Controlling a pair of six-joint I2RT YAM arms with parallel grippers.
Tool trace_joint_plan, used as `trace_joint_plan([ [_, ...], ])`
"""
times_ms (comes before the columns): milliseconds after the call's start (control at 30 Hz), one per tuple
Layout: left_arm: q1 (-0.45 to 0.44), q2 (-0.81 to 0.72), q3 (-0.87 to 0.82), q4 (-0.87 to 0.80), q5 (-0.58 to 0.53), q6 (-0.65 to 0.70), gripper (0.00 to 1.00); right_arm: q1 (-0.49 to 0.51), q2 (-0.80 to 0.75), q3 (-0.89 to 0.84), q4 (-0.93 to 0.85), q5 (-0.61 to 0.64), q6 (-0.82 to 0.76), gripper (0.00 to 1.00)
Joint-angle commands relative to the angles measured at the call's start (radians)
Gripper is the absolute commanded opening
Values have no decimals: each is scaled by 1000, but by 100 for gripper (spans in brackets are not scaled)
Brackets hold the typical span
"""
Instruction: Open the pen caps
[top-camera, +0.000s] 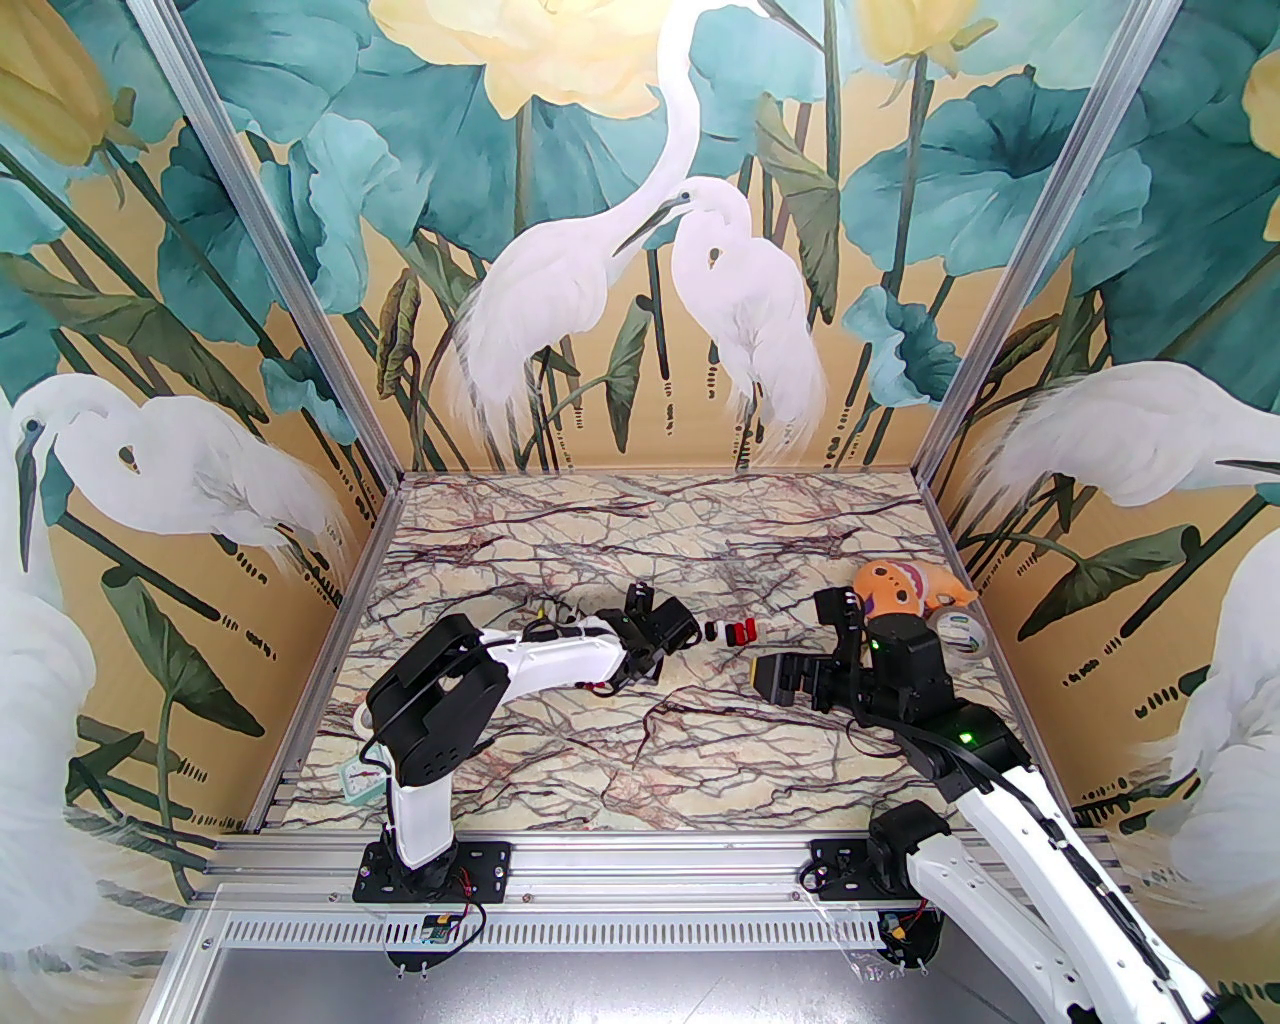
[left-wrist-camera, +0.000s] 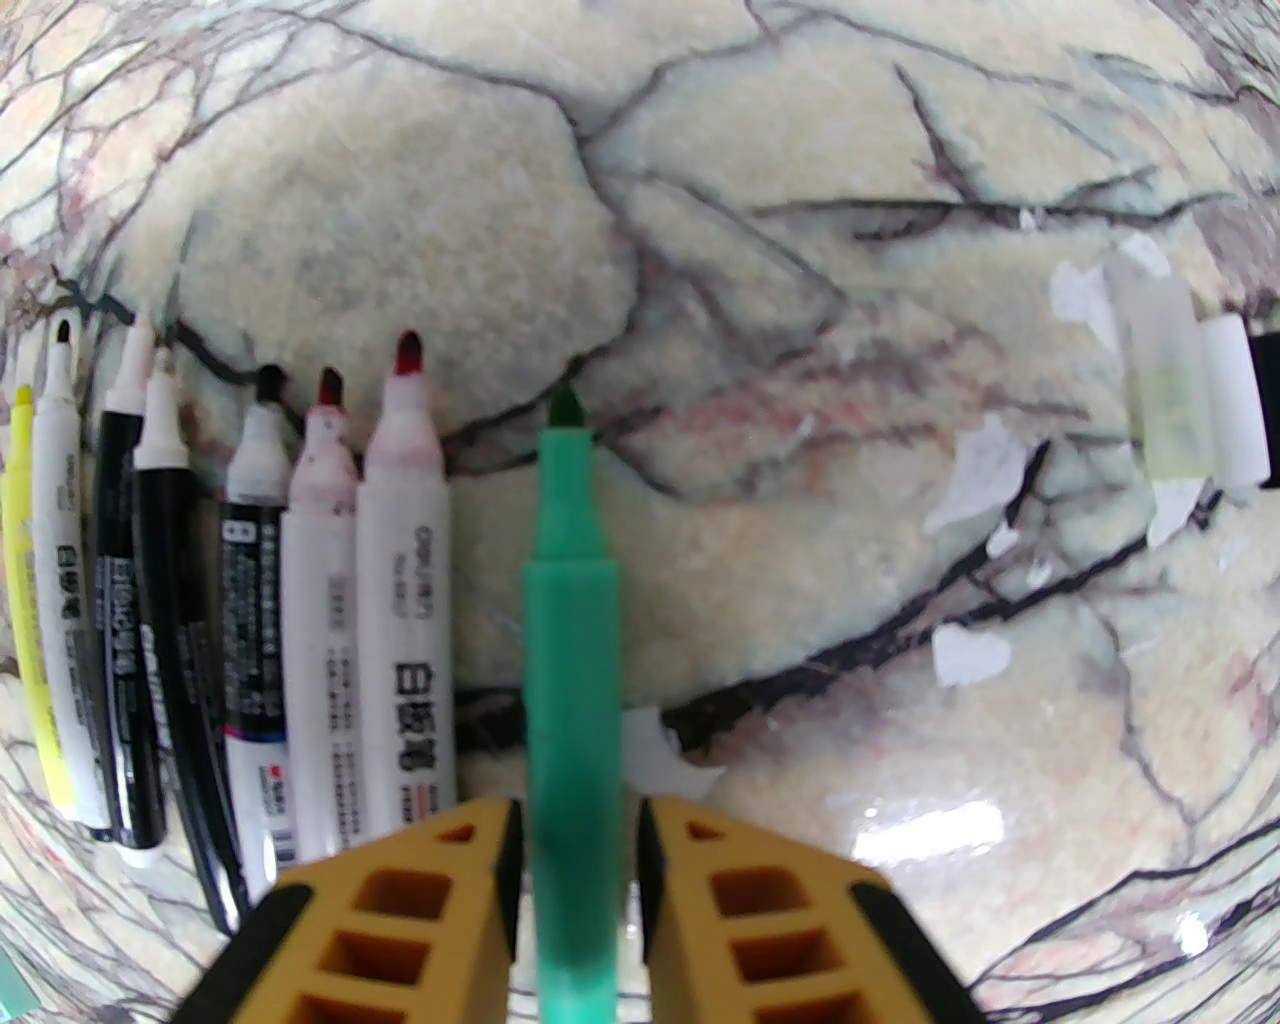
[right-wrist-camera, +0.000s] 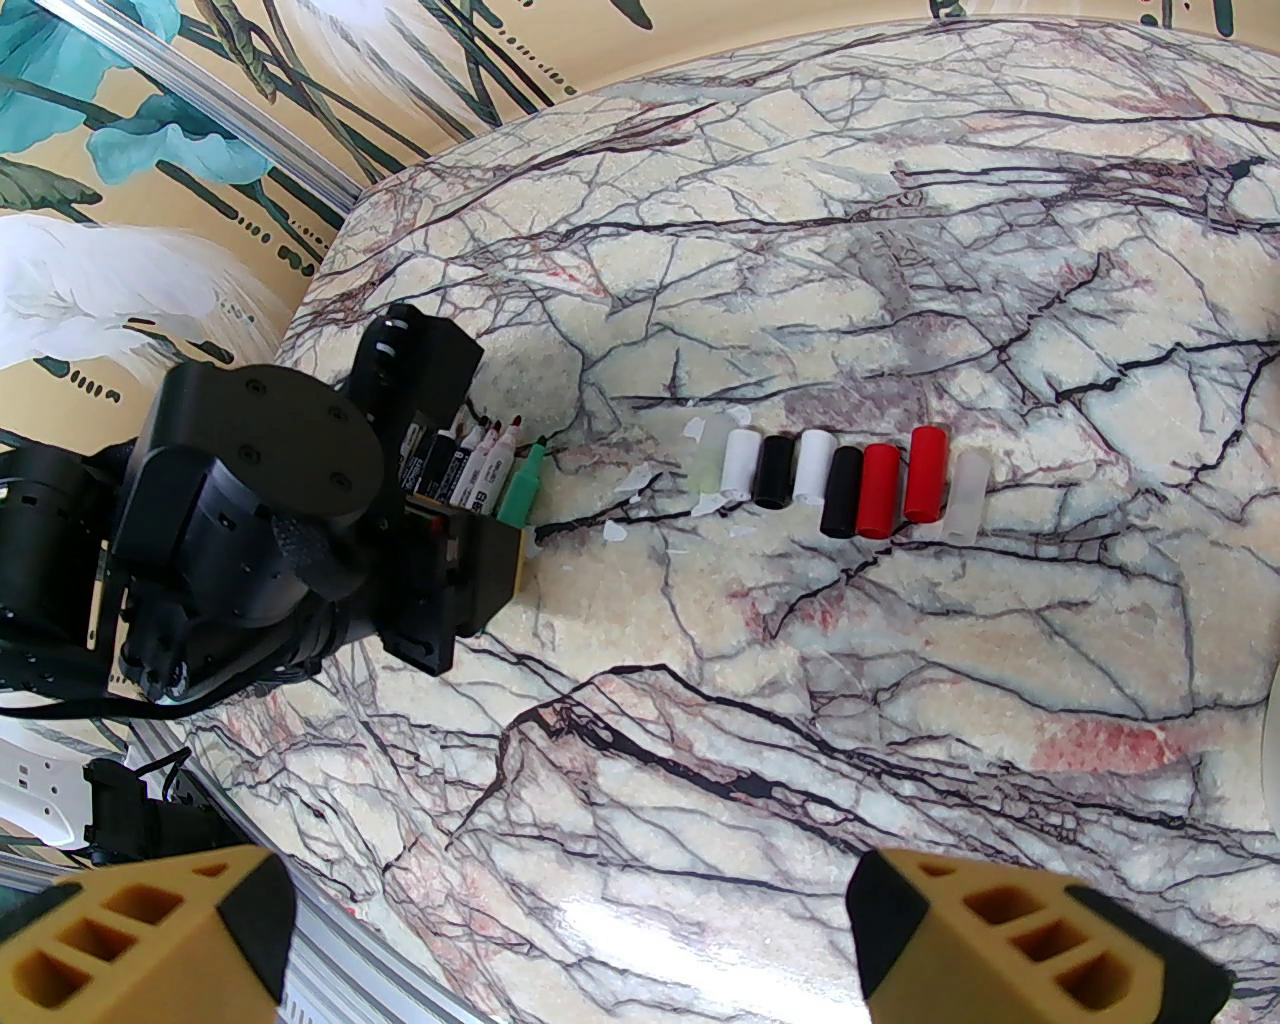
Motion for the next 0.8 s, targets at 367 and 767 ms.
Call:
trace_joint_plan([
  [367, 21, -273, -3, -53, 20, 31, 65, 4, -21, 22, -9, 12, 2, 99],
  [767, 240, -692, -219, 121, 205, 147, 100, 4, -31, 72, 20, 181, 13, 99],
])
